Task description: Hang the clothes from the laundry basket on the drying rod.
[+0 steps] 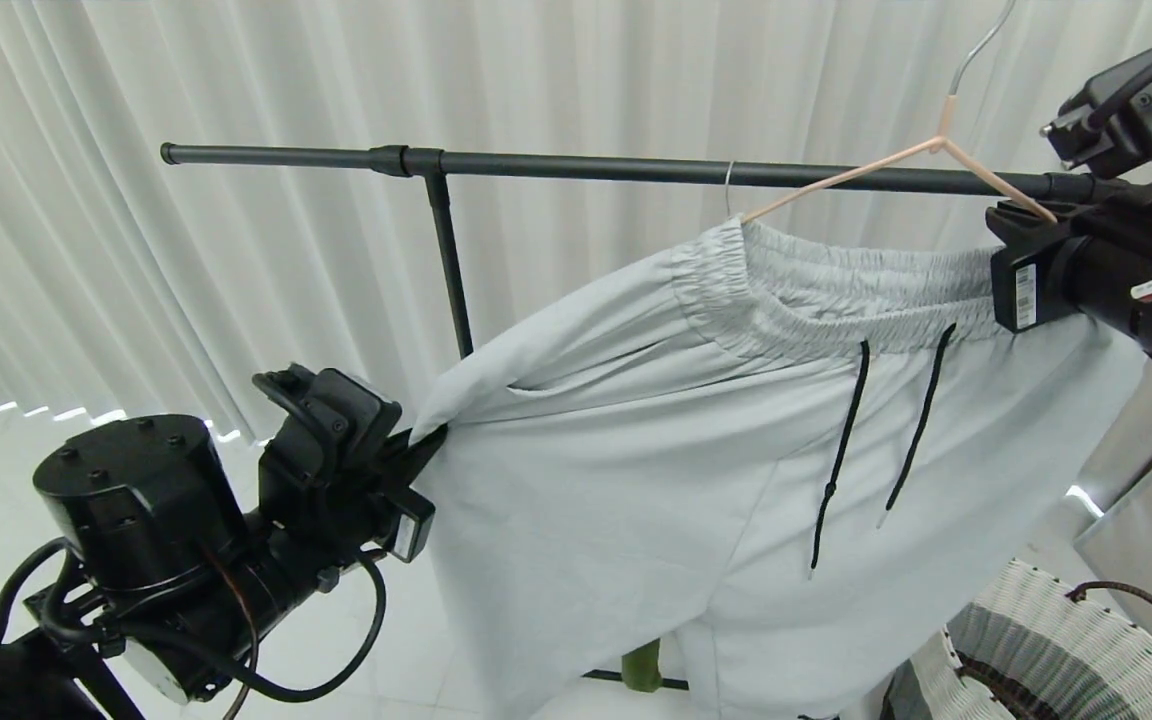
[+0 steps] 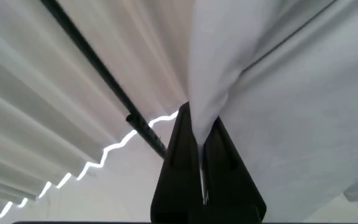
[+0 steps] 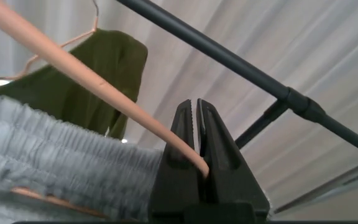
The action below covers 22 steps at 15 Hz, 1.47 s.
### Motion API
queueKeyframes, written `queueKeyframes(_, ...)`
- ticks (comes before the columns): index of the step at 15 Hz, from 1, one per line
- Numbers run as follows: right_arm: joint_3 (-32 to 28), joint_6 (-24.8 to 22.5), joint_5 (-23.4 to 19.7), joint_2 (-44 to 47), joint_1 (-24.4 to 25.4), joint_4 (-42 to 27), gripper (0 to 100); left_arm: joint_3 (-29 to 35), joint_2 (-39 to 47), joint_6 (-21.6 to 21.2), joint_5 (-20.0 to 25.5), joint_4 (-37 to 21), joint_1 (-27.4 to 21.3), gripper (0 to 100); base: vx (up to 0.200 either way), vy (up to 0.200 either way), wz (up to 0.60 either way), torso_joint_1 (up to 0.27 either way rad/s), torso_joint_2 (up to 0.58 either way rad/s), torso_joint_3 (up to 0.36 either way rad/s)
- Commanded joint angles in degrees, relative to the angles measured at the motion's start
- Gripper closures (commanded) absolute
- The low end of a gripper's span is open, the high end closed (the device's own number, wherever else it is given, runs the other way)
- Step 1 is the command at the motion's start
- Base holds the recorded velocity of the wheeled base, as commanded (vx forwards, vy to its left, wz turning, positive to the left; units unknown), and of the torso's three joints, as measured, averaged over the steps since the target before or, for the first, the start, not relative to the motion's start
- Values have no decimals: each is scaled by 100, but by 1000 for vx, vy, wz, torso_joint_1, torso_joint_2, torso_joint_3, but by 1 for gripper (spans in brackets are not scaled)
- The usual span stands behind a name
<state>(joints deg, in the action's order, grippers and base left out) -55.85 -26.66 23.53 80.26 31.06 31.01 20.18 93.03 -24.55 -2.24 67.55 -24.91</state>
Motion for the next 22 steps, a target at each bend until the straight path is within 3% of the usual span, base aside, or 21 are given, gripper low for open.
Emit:
queueKeyframes(1,-5,-6,11,-11,-21,-43,100,-22,-65,-129,-13,30,-102,100,0,0,0,0,0,0)
queueKeyframes(4,-5,-6,47,-19,-30,-78,100,-75,-224,-287,-39,48,-304,100,0,0,0,0,0,0)
queueKeyframes(5,-5,-6,108,-19,-30,-78,100,-119,-276,-278,-31,48,-313,0,0,0,0,0,0,0)
queueKeyframes(9,12,-6,328,-81,-232,-218,100,-137,-514,-287,31,57,-375,0,0,0,0,0,0,0)
queueKeyframes(10,21,-6,451,-169,-390,-394,100,-198,-628,-472,31,48,-401,0,0,0,0,0,0,0)
queueKeyframes(12,153,-6,627,-485,-874,-878,100,-497,-944,-1034,75,48,-410,0,0,0,0,0,0,0)
queueKeyframes(15,390,-6,679,-977,-1577,-1519,100,-567,-1102,-1025,-101,4,-383,0,0,0,0,0,0,0)
queueKeyframes(19,566,47,1347,-1505,-2948,-2978,100,-699,-1058,-1052,-294,-14,-392,0,0,0,0,0,0,0)
queueKeyframes(22,557,56,1365,-1487,-3563,-3005,100,-796,-1085,-1096,-189,4,-392,0,0,0,0,0,0,0)
